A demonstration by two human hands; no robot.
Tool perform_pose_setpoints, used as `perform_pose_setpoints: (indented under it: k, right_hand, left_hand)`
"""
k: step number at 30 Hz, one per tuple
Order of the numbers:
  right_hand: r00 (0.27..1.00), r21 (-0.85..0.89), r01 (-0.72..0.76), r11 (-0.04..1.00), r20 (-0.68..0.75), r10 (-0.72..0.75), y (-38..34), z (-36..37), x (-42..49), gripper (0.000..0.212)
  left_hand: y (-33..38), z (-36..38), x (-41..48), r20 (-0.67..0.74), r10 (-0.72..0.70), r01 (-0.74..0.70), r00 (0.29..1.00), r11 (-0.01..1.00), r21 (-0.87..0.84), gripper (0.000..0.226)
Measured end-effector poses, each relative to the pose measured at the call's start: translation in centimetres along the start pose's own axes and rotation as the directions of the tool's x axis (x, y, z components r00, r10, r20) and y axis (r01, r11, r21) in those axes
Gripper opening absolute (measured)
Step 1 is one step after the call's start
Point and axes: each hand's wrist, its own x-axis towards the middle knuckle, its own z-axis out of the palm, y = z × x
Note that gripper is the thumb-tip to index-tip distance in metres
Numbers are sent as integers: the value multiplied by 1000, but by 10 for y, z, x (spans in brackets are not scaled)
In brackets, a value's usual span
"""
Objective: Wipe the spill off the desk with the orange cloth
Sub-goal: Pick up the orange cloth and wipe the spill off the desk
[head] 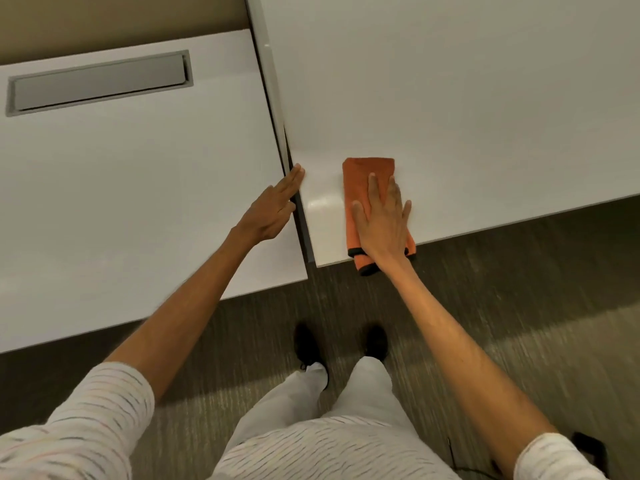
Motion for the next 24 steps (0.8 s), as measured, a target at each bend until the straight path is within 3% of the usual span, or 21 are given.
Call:
perform_pose_setpoints:
  k: [6, 10, 13, 17, 20, 24]
  right_hand:
    - [949, 62, -295, 953, -99, 300, 140, -78, 60, 63]
    - [932, 116, -327, 938, -125, 341, 153, -77, 69, 67]
    - [957, 79, -246, 966, -141, 255, 102, -51, 66, 65]
    - [999, 14, 4, 1000, -50, -3, 11, -10, 47, 63]
    - [981, -30, 194, 981, 38, -192, -32, 9, 49, 63]
    - [938, 19, 327, 945, 115, -327, -49, 11, 80, 63]
  left_hand:
    - [9, -1, 2, -11, -105, 105, 994, 994, 20, 56]
    - [16, -1, 4, -5, -141, 141, 990, 989, -33, 57]
    - [24, 1, 6, -12, -182, 181, 983, 981, -64, 57]
    - [43, 4, 5, -59, -267, 247, 962, 940, -234, 58]
    - [60, 2, 2, -130, -408, 306, 904, 828, -470, 60]
    - [59, 3, -10, -215, -506, 339, 835, 782, -523, 59]
